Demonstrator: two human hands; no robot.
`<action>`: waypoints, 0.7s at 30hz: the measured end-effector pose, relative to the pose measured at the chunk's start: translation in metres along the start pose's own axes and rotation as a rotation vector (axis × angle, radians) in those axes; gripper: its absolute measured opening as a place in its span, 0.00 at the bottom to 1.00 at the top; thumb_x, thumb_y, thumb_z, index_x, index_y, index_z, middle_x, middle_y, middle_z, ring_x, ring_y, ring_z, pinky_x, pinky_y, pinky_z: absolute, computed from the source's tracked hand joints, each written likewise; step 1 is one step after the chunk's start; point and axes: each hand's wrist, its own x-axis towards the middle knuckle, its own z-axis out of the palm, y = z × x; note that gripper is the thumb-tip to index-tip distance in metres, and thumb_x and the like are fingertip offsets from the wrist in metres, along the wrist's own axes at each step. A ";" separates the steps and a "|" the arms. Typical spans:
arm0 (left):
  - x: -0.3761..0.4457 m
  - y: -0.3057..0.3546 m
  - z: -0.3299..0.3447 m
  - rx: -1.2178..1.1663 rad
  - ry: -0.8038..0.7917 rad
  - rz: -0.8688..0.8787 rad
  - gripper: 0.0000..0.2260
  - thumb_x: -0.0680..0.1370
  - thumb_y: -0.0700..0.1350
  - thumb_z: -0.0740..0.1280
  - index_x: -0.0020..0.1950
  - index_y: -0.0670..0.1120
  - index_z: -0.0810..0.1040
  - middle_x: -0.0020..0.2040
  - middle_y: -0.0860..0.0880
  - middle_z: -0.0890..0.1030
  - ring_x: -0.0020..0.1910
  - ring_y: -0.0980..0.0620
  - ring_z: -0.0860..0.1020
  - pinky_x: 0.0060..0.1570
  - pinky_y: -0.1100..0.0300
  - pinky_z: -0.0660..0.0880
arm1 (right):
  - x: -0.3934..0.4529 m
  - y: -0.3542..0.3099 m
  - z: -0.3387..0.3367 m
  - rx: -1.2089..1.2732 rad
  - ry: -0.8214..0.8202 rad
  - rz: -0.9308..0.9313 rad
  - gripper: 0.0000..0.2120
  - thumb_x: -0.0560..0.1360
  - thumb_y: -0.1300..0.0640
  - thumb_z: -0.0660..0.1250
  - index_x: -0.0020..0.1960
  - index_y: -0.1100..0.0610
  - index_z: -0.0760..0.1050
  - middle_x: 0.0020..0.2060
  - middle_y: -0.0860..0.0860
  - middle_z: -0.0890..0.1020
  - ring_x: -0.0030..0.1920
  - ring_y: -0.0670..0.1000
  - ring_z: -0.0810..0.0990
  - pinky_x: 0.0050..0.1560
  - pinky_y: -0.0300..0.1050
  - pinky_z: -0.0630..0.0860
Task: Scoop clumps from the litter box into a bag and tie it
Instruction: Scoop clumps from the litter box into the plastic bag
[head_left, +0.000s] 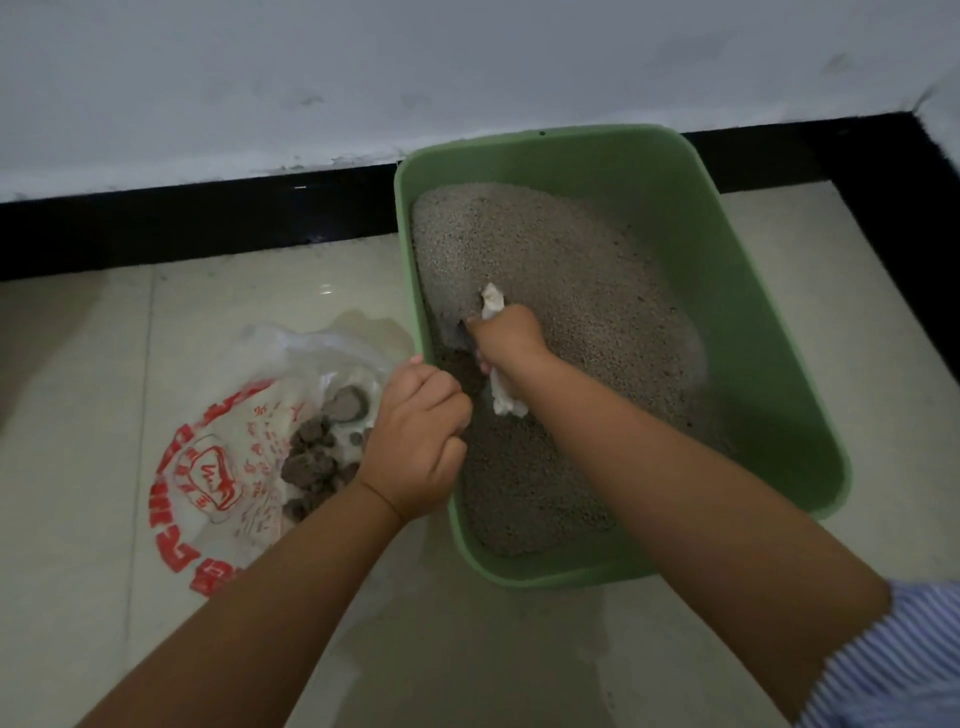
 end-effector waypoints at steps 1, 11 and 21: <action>0.000 0.000 0.000 0.005 0.001 0.001 0.04 0.67 0.40 0.52 0.34 0.43 0.65 0.30 0.41 0.70 0.37 0.48 0.61 0.50 0.58 0.61 | 0.000 0.002 0.001 0.026 0.010 -0.020 0.19 0.78 0.58 0.60 0.29 0.58 0.63 0.25 0.54 0.69 0.24 0.50 0.68 0.25 0.38 0.63; 0.000 -0.001 -0.002 0.081 -0.039 -0.018 0.10 0.67 0.41 0.53 0.29 0.39 0.69 0.30 0.41 0.70 0.38 0.48 0.62 0.51 0.56 0.61 | 0.001 0.025 -0.005 0.078 0.078 -0.204 0.20 0.78 0.54 0.61 0.28 0.56 0.65 0.26 0.52 0.69 0.27 0.50 0.68 0.35 0.43 0.66; 0.000 0.000 -0.004 0.118 -0.042 0.002 0.11 0.67 0.42 0.53 0.29 0.39 0.70 0.30 0.41 0.71 0.39 0.48 0.62 0.54 0.54 0.62 | -0.012 0.033 -0.046 -0.279 0.257 -0.447 0.14 0.78 0.53 0.60 0.49 0.65 0.75 0.38 0.54 0.74 0.40 0.51 0.72 0.31 0.42 0.58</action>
